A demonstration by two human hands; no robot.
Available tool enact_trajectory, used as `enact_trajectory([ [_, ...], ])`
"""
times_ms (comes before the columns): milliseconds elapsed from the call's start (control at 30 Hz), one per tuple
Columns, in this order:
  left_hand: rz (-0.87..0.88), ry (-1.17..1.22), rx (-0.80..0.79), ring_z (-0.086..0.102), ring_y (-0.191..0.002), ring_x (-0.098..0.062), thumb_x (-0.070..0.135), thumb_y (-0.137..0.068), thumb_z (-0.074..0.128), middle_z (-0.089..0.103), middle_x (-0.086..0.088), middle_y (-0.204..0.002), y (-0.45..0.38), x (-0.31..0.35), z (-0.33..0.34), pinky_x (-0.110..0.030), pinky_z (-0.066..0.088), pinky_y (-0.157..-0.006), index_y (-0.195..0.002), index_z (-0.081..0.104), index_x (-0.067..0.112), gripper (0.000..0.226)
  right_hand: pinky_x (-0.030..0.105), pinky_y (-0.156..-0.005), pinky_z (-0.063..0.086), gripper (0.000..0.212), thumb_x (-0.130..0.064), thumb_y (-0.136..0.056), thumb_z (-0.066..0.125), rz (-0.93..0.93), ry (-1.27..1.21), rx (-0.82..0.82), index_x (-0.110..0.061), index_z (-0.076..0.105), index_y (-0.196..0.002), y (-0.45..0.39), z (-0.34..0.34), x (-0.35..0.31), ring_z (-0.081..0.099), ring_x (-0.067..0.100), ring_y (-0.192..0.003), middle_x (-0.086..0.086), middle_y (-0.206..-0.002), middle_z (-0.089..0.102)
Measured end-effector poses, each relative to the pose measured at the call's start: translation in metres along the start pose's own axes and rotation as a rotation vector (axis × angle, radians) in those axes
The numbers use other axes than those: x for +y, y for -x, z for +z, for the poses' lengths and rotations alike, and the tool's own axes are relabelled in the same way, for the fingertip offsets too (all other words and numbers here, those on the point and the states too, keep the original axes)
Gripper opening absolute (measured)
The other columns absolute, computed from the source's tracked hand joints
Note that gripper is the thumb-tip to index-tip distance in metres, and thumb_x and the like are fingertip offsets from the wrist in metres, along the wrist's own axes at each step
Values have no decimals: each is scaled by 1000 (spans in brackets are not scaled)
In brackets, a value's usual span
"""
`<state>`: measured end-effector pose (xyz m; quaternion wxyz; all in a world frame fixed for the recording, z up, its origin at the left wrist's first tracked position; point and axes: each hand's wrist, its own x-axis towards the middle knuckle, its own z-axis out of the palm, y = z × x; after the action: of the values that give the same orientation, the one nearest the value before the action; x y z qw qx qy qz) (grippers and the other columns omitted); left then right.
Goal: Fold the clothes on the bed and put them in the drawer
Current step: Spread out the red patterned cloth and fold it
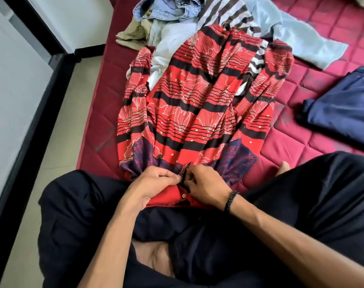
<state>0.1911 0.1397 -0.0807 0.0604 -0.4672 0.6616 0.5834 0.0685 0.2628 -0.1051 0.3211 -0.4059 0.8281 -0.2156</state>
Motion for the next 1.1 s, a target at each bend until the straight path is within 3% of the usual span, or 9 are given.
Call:
enact_trajectory([
  [133,24,41,-65,71,-86,-12,18,-90,78,80,-1,-89,2,0,7,-30,52,-94,-82,82,20,8,30,-73,55,15,-21,-86,66,123,-246,16,-17,71,-72,11,-6,15,67,10,-72,-3,-77,74],
  [233,57,75,-76,72,-86,-13,17,-89,79,80,-1,-93,5,3,15,-29,54,-94,-85,82,17,4,31,-66,57,17,-18,-83,69,183,-440,48,-17,75,-67,18,-8,19,62,4,-62,1,-71,76],
  [300,88,34,1,71,-80,-11,19,-87,81,80,2,-88,7,3,19,-23,54,-84,-84,83,19,3,28,-59,52,22,-15,-85,70,215,-520,64,-16,74,-64,20,-7,18,56,3,-57,0,-65,71],
  [400,193,-230,208,71,-73,-4,30,-83,83,76,14,-73,7,-2,27,-20,52,-74,-76,81,27,7,23,-54,47,21,-19,-88,72,230,-530,91,-15,76,-68,23,-5,14,52,-2,-51,-6,-60,68],
  [467,238,-292,249,70,-69,-3,31,-85,78,74,14,-66,9,-4,37,-20,51,-69,-74,78,27,11,23,-53,48,22,-21,-88,72,239,-540,99,-16,76,-67,23,-4,13,55,-2,-51,-6,-61,70],
  [667,169,-37,120,71,-64,-9,15,-96,69,75,-1,-65,4,-3,37,-26,56,-71,-86,76,21,14,34,-63,56,27,-17,-88,71,285,-673,111,-18,76,-61,14,1,14,60,6,-59,-4,-61,70],
  [800,146,129,64,64,-54,-5,1,-96,67,71,-2,-63,7,-3,35,-17,52,-57,-83,76,13,20,26,-58,48,32,-13,-90,70,295,-687,116,-16,72,-58,13,5,14,56,2,-53,-8,-56,65],
  [933,175,87,36,67,-57,-6,-1,-97,63,73,1,-67,3,-5,40,-16,52,-61,-81,76,11,24,27,-57,45,30,-9,-92,68,290,-730,100,-13,70,-63,17,1,17,53,10,-58,-1,-61,63],
  [1100,175,72,58,71,-61,-13,-1,-92,69,76,-5,-70,6,-6,37,-22,58,-68,-81,78,9,18,26,-61,50,29,-4,-93,62,244,-729,64,-14,70,-67,18,2,16,57,8,-59,0,-63,64],
])
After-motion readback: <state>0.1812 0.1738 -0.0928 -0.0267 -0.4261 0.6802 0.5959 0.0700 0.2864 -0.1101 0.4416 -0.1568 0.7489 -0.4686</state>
